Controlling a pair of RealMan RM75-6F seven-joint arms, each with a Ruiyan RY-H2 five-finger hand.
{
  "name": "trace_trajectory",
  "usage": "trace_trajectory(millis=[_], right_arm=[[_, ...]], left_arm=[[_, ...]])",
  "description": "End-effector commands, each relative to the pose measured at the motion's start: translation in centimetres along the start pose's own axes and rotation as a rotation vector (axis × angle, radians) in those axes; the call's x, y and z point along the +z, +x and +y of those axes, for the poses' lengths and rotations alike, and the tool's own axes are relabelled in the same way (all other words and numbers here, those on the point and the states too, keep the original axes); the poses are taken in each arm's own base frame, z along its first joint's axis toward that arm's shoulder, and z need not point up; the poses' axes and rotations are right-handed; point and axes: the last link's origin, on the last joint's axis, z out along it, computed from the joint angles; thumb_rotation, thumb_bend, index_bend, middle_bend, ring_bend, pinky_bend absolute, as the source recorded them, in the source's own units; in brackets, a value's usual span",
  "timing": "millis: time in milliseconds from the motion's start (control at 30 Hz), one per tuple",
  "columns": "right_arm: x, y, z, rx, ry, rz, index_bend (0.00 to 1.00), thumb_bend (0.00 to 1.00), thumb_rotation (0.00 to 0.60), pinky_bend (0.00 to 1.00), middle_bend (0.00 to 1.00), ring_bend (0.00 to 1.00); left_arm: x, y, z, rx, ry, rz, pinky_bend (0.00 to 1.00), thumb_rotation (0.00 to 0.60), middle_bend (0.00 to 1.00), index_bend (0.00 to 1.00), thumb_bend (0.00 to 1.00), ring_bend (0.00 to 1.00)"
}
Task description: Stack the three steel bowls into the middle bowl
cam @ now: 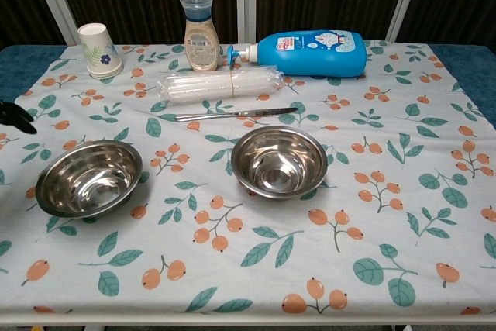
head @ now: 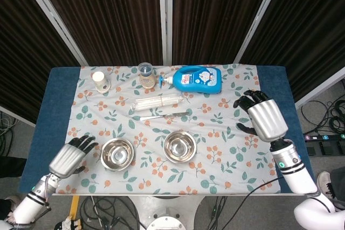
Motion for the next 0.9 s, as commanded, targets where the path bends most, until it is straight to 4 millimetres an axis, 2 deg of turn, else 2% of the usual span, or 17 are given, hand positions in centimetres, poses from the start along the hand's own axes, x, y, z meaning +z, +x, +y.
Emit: trace_trajectory(millis=[33, 400, 667, 900], right_arm=[[-0.4, 0.2, 1.8, 0.004, -0.037, 0.012, 0.43, 0.02, 0.600, 0.31, 0.43, 0.25], [-1.4, -0.9, 3.8, 0.035, -0.080, -0.010, 0.42, 0.02, 0.600, 0.30, 0.43, 0.25], [-1.6, -0.9, 4.5, 0.034, -0.093, -0.015, 0.41, 0.02, 0.600, 0.29, 0.43, 0.25], [-1.6, -1.3, 5.0, 0.037, -0.110, -0.031, 0.40, 0.02, 0.600, 0.27, 0.43, 0.25]], left_arm=[[0.3, -1.1, 1.6, -0.005, -0.039, -0.015, 0.33, 0.600, 0.31, 0.31, 0.15, 0.22], [1.5, -1.5, 4.8, 0.058, -0.177, 0.007, 0.37, 0.600, 0.33, 0.31, 0.15, 0.24], [2.9, -2.7, 4.8, 0.113, -0.183, -0.013, 0.37, 0.600, 0.35, 0.33, 0.17, 0.24], [4.1, -2.9, 4.9, 0.239, -0.219, 0.046, 0.38, 0.600, 0.41, 0.39, 0.19, 0.27]])
